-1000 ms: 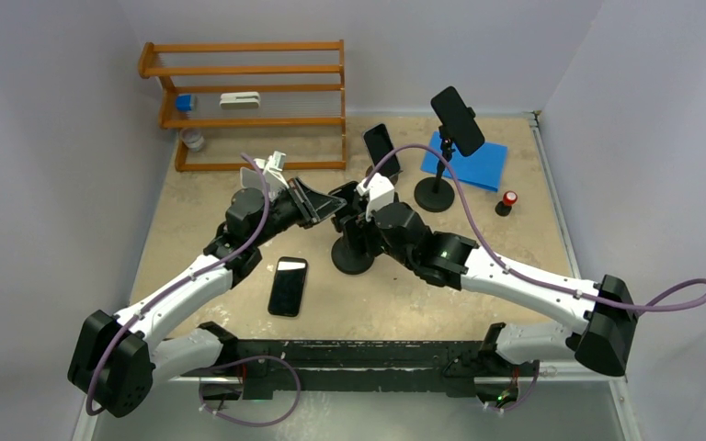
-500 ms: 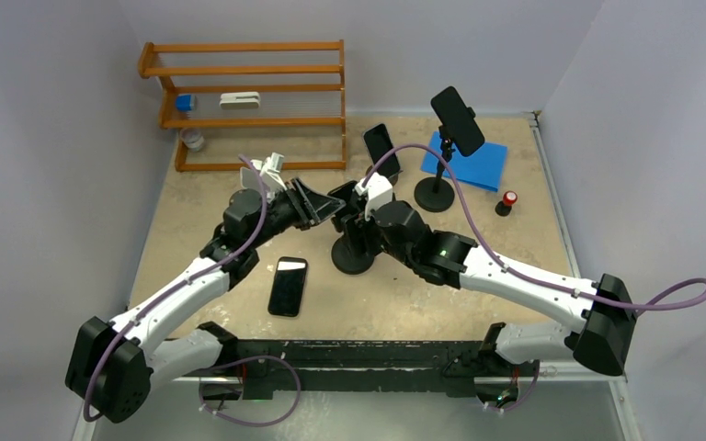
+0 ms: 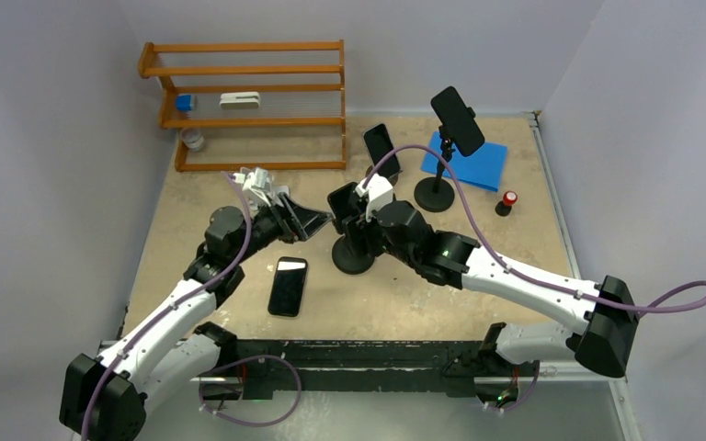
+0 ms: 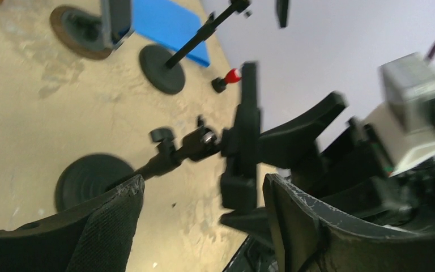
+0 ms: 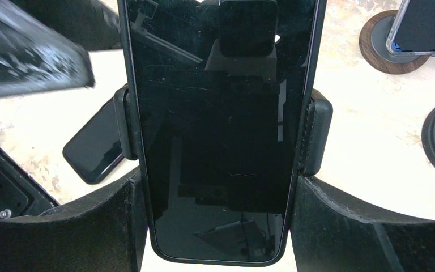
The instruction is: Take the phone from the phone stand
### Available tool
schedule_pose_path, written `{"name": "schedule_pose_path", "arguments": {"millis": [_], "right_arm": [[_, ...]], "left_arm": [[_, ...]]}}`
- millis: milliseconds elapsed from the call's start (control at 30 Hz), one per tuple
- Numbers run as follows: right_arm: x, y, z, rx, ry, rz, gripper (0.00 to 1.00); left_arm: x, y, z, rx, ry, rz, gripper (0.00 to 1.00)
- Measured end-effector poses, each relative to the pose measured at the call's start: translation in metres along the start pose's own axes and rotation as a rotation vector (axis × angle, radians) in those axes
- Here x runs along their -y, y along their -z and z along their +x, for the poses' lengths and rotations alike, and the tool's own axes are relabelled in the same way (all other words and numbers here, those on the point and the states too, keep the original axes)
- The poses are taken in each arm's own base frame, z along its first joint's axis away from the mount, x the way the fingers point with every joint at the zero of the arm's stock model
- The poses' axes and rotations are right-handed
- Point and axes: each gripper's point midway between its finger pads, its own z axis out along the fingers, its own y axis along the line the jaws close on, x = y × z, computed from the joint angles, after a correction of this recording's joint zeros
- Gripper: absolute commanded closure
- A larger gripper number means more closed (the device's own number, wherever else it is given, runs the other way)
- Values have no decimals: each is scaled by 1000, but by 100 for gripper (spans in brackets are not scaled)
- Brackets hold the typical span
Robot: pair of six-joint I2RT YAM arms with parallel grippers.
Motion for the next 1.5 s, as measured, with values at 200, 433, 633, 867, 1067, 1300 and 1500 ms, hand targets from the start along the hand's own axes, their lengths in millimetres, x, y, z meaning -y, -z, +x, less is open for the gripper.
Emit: {"name": "schedule_pose_path", "arguments": {"millis": [200, 433, 633, 867, 1067, 1300, 1500], "right_arm": [[1, 3, 2, -6, 2, -1, 100], [1, 5, 3, -8, 2, -5, 100], [1, 5, 3, -7, 2, -7, 100], [1, 6, 4, -3, 1, -10, 100], [0, 6, 4, -5, 1, -18, 100], [0, 6, 4, -5, 1, -20, 100], [0, 6, 4, -5, 0, -20, 100]], "left_arm": [[-27, 15, 22, -54, -36, -65, 26], [-7, 15, 7, -76, -167, -33, 17], [0, 14, 19, -77, -156, 80, 18], [-7, 6, 51, -165, -27, 169, 35], [2, -2, 52, -184, 24, 264, 38], [14, -3, 45, -164, 21, 326, 43], [11, -6, 50, -185, 28, 334, 52]]}}
